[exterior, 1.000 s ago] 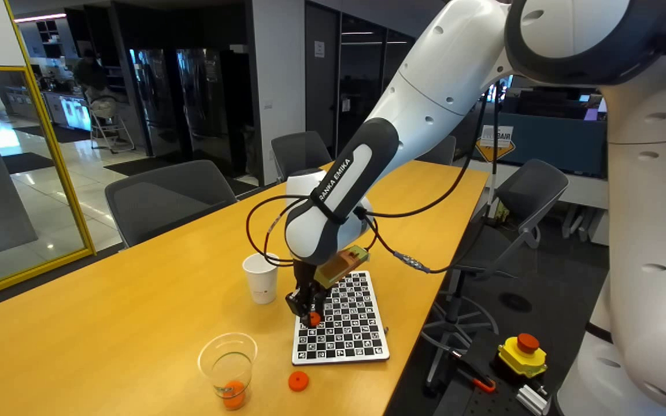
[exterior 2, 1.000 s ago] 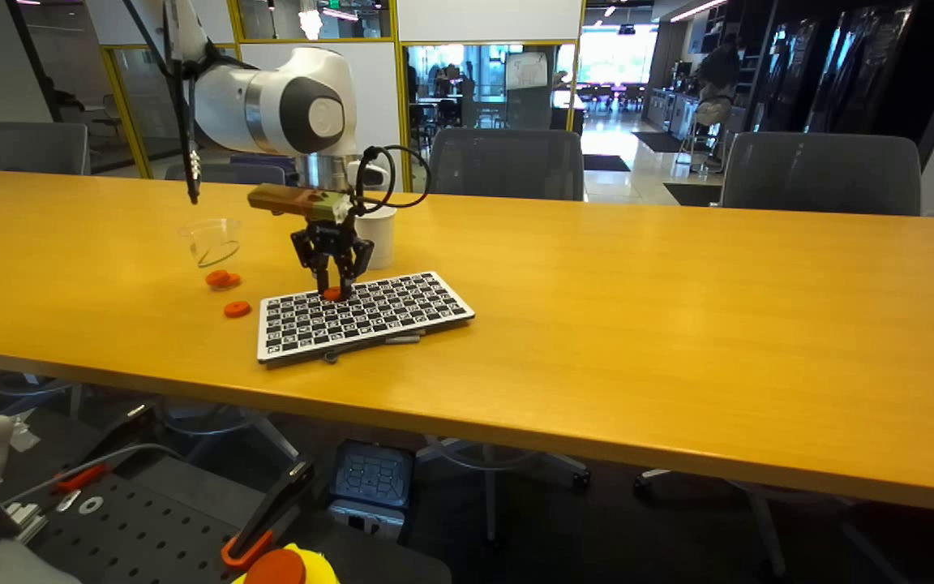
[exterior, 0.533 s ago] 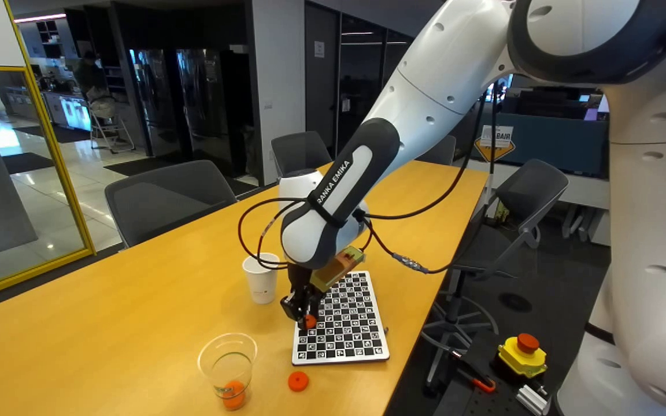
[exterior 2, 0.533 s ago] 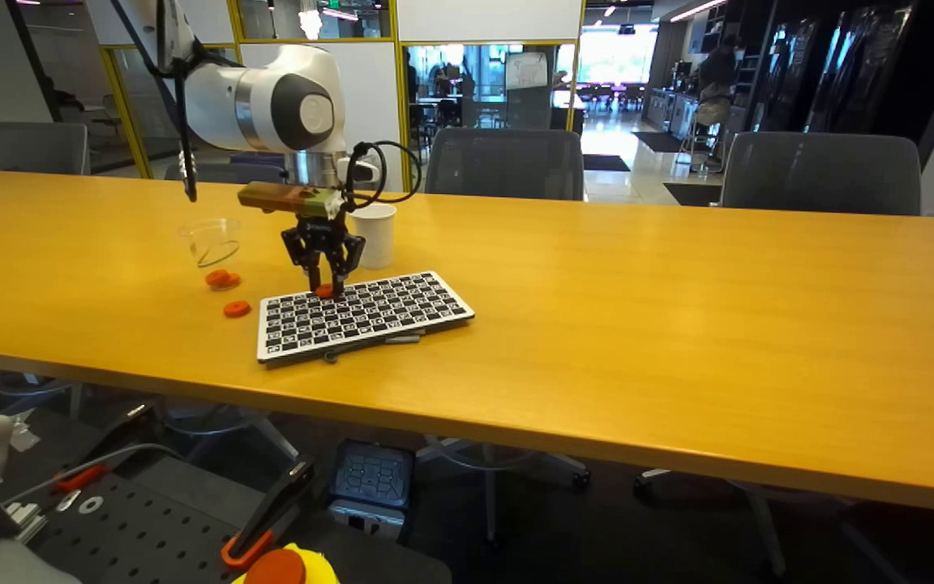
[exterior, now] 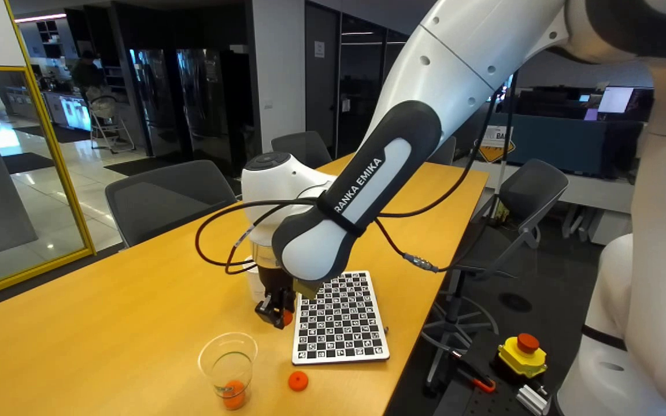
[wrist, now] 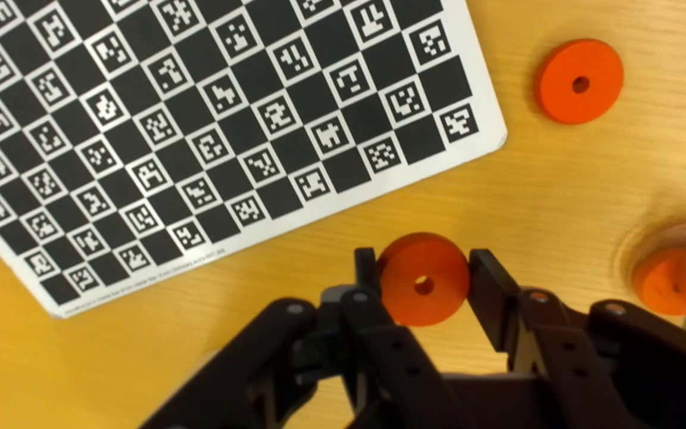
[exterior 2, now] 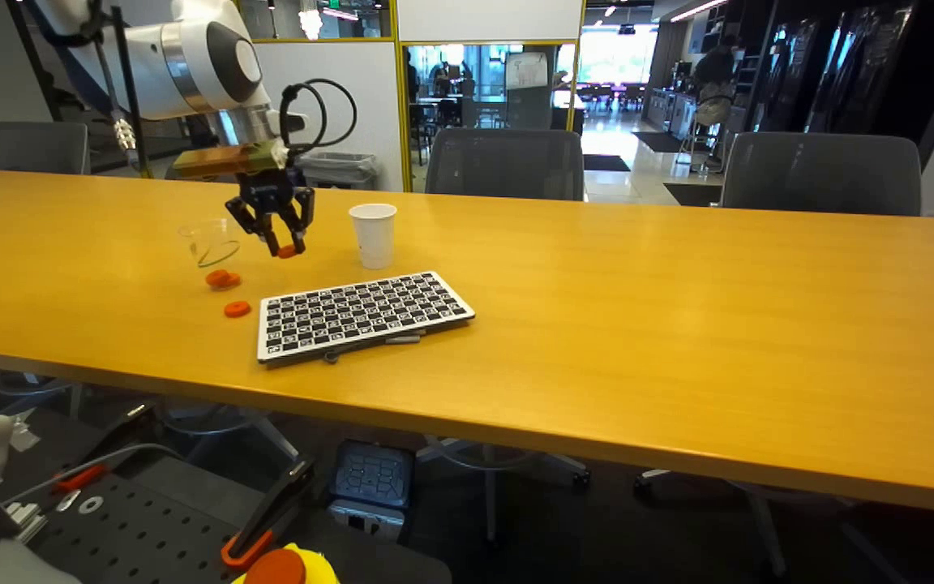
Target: Put the blue circle into the white cup then the orange circles inside the transparent cup.
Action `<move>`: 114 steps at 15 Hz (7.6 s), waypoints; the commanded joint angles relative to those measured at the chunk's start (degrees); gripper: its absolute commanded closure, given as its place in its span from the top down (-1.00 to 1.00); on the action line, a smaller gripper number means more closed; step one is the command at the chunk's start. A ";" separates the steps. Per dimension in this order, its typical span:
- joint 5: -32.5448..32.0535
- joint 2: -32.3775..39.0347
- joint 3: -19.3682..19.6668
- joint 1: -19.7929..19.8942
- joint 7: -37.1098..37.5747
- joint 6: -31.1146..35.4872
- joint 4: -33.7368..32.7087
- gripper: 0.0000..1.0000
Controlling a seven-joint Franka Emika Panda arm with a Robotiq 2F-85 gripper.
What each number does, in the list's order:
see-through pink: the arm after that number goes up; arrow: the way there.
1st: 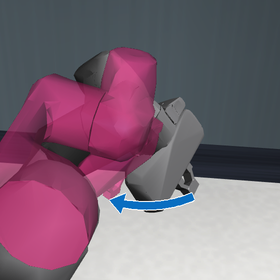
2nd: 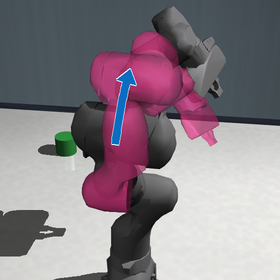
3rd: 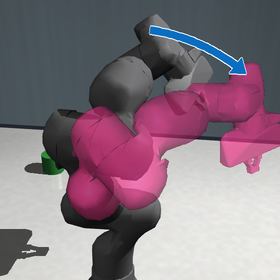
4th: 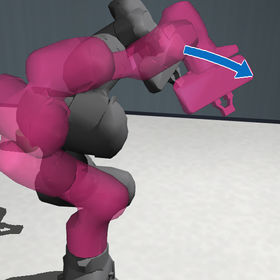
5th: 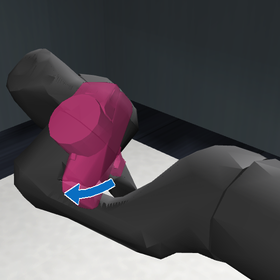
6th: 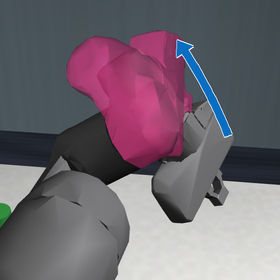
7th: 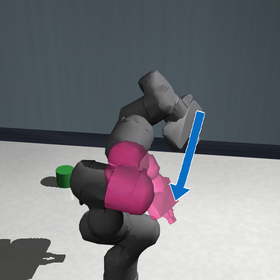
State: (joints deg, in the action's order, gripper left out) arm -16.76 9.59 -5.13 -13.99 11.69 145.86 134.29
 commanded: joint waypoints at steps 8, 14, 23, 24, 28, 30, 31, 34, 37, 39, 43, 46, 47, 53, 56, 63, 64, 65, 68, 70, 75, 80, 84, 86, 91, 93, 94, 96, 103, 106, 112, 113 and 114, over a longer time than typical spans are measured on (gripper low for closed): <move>-15.21 -9.67 -6.54 -2.65 7.80 1.59 4.10 -0.51; -13.23 -9.30 -8.77 -2.46 1.80 7.31 4.53 -0.51; 0.96 -6.88 -10.32 -2.30 -19.15 12.10 4.88 -0.51; 2.95 -6.84 -10.45 -2.18 -21.47 12.01 4.93 -0.51; 9.31 -6.38 -10.70 -1.87 -28.14 10.76 4.26 -0.50; 11.09 -6.44 -10.54 -1.71 -29.28 10.02 4.00 0.37; 11.59 -6.45 -10.43 -1.58 -29.56 9.65 3.85 0.49; 10.79 -6.69 -9.99 -1.22 -28.06 9.25 3.63 0.94; 5.59 -9.33 -8.43 -0.84 -20.67 9.19 5.37 1.00; 1.97 -11.36 -7.55 -0.42 -15.10 9.20 6.84 1.00; -0.28 -13.51 -7.49 0.36 -10.03 5.98 9.22 1.00; 0.06 -14.17 -7.93 0.39 -8.14 4.68 11.14 1.00; 0.32 -14.01 -8.02 0.38 -7.85 4.48 11.68 1.00; 0.32 -12.04 -8.04 0.66 -1.23 5.15 13.60 1.00; 1.96 -10.40 -8.00 0.42 -0.56 6.09 14.06 1.00; 10.37 -4.47 -7.78 0.52 -4.74 13.08 15.00 1.00; 12.04 -3.58 -7.87 0.70 -5.98 14.01 14.94 1.00; 13.95 -2.68 -8.07 0.96 -7.63 14.72 14.82 1.00; 18.87 -0.57 -8.85 1.66 -11.84 15.92 14.29 1.00; 20.90 0.19 -9.21 2.01 -13.57 15.84 14.10 1.00; 24.10 1.44 -10.07 3.01 -16.48 15.22 13.51 1.00; 24.85 2.33 -10.37 3.74 -18.41 14.47 12.25 1.00; 24.91 3.09 -10.60 4.28 -19.38 14.23 11.18 1.00; 25.03 3.59 -10.75 4.57 -19.90 14.11 10.70 1.00; 24.80 4.43 -10.90 4.95 -20.01 13.96 9.90 1.00; 24.57 4.42 -10.85 4.91 -19.75 13.88 9.84 1.00; 24.29 4.32 -10.70 4.77 -19.46 13.91 9.95 1.00; 23.35 3.98 -10.13 4.32 -18.49 13.37 10.09 1.00; 18.54 3.68 -8.05 2.33 -14.20 11.57 10.16 1.00; 17.30 3.70 -7.91 2.14 -13.10 11.35 10.11 1.00; 16.04 3.89 -7.67 1.99 -12.27 11.40 10.03 0.40; 15.97 3.94 -7.59 2.00 -12.21 11.21 9.99 0.21; 15.91 3.97 -7.53 2.00 -12.18 11.02 9.96 0.06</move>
State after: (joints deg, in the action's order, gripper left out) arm 0.66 13.40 -13.75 -11.00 -2.22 158.06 145.12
